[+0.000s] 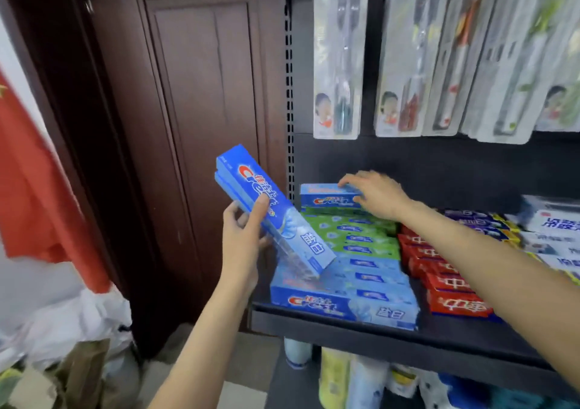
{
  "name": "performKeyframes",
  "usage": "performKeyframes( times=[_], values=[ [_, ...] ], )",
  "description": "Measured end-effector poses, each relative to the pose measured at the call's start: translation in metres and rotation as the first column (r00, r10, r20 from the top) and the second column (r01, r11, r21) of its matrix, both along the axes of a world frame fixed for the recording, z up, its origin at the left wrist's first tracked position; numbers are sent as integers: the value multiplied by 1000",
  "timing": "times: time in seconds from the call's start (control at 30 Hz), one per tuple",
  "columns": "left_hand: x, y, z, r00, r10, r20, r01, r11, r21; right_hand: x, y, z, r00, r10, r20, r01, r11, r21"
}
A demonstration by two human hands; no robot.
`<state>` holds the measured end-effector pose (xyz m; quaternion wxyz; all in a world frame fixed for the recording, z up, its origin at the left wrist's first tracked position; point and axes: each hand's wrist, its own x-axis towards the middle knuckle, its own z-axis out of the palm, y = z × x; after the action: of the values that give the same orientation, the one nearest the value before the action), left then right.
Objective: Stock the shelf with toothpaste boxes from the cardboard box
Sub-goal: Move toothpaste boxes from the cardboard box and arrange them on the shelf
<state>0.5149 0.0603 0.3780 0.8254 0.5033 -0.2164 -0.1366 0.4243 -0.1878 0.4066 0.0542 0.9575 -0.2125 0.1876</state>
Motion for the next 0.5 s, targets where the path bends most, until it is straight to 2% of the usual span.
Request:
performKeyframes(
  times=[0.13,0.17,0.2,0.23,0.3,0.37,0.4,0.5],
  values=[
    [23,-17,5,998,-58,-37,58,998,2,33,-24,-22,984,-128,-122,121,991,-63],
    [26,-22,5,996,-72,-45,72,997,6,35,-24,-24,986,-139,-89,139,990,-4],
    [28,-26,6,995,-80,-54,80,997,10,35,-20,-23,991,-131,5,129,983,133],
    [30,-30,6,995,-80,-53,82,996,24,34,-11,-19,985,-96,145,47,949,312],
    [31,-37,7,997,-70,-34,72,996,54,25,22,-3,923,22,385,-263,767,586],
    [30,-45,8,998,-63,-11,64,996,68,11,56,10,891,164,423,-437,561,703],
    [28,-49,8,998,-66,-6,66,995,74,5,69,13,888,226,400,-456,535,711],
    [19,-57,10,994,-104,22,101,989,107,-6,81,11,900,247,360,-428,666,611]
  ],
)
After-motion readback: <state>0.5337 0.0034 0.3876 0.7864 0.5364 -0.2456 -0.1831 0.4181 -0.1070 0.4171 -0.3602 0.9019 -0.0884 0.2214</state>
